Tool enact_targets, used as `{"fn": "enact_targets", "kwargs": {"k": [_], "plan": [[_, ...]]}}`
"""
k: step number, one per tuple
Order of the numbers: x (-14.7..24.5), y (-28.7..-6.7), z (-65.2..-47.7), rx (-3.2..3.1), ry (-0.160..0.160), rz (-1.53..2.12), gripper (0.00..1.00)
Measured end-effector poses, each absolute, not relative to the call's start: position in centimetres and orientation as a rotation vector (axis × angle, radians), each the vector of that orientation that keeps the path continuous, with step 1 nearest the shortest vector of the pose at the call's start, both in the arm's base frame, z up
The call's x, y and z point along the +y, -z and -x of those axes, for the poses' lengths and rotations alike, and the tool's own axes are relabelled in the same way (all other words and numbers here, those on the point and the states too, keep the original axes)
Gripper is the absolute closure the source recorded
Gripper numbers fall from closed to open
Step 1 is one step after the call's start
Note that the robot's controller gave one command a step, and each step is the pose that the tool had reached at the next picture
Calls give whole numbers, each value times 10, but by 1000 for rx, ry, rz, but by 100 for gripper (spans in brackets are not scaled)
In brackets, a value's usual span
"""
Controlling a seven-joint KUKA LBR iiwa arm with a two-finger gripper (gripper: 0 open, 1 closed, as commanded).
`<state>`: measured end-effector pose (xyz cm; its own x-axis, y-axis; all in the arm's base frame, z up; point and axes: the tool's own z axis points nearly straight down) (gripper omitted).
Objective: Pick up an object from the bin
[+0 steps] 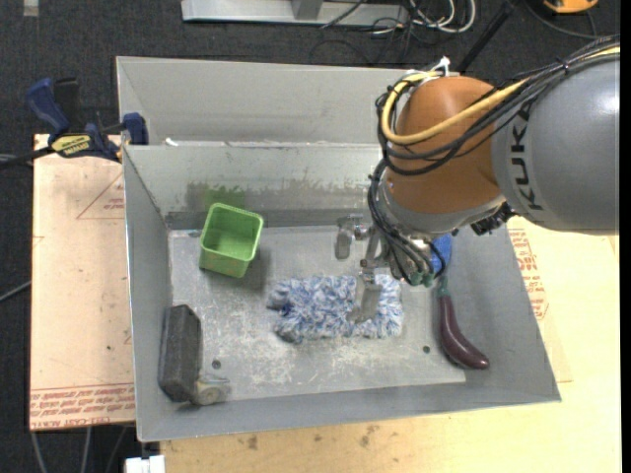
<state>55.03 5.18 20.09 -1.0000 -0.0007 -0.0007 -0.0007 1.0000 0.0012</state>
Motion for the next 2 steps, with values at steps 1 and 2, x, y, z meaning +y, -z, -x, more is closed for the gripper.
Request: {"fn": "enact_targets", "kwargs": {"k": [1,2], "plan": [[50,-99,-537,3141,-2,-32,100],[50,-99,-537,3141,-2,-33,100]]}}
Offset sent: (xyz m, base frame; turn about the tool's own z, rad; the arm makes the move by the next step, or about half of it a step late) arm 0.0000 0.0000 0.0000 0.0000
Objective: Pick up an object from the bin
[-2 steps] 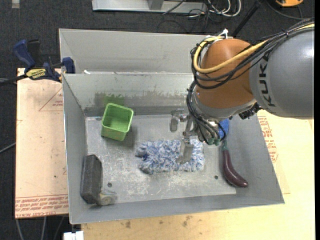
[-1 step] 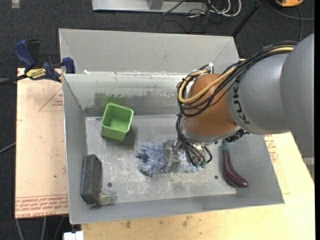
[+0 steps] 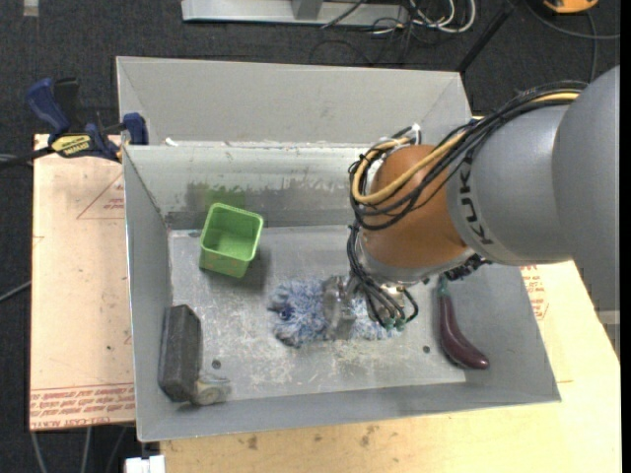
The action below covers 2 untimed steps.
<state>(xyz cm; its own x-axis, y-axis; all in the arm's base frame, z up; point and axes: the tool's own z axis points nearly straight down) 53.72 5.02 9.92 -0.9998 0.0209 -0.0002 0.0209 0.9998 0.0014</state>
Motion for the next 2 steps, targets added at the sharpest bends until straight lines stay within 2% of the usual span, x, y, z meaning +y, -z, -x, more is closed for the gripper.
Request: {"fn": "enact_targets", "kwargs": {"k": [1,2], "plan": [[65,-144,-505,3147,0,-52,100],[83,-186,-535,3141,-1,33,100]]}}
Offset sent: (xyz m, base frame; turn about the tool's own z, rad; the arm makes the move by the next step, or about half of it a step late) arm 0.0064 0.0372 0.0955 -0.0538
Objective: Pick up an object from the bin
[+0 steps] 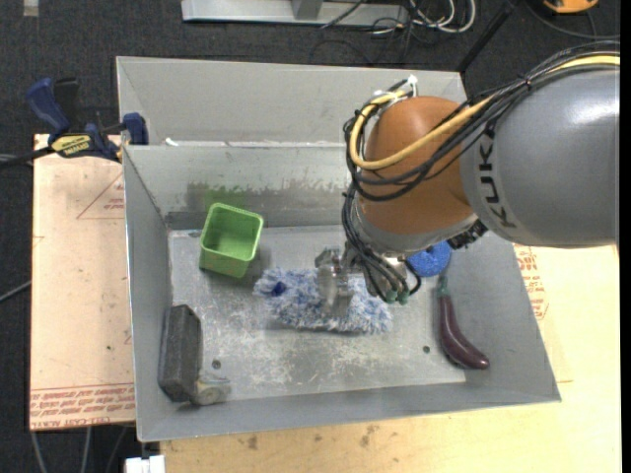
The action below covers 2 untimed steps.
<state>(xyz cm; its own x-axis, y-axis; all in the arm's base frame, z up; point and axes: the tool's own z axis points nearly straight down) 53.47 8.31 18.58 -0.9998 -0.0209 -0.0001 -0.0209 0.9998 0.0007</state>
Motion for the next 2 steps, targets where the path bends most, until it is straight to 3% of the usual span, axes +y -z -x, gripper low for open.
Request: {"fn": "enact_targets", "kwargs": {"k": [1,2], "plan": [[80,-196,-540,3135,-2,34,100],[96,-241,-533,3146,1,37,100]]}}
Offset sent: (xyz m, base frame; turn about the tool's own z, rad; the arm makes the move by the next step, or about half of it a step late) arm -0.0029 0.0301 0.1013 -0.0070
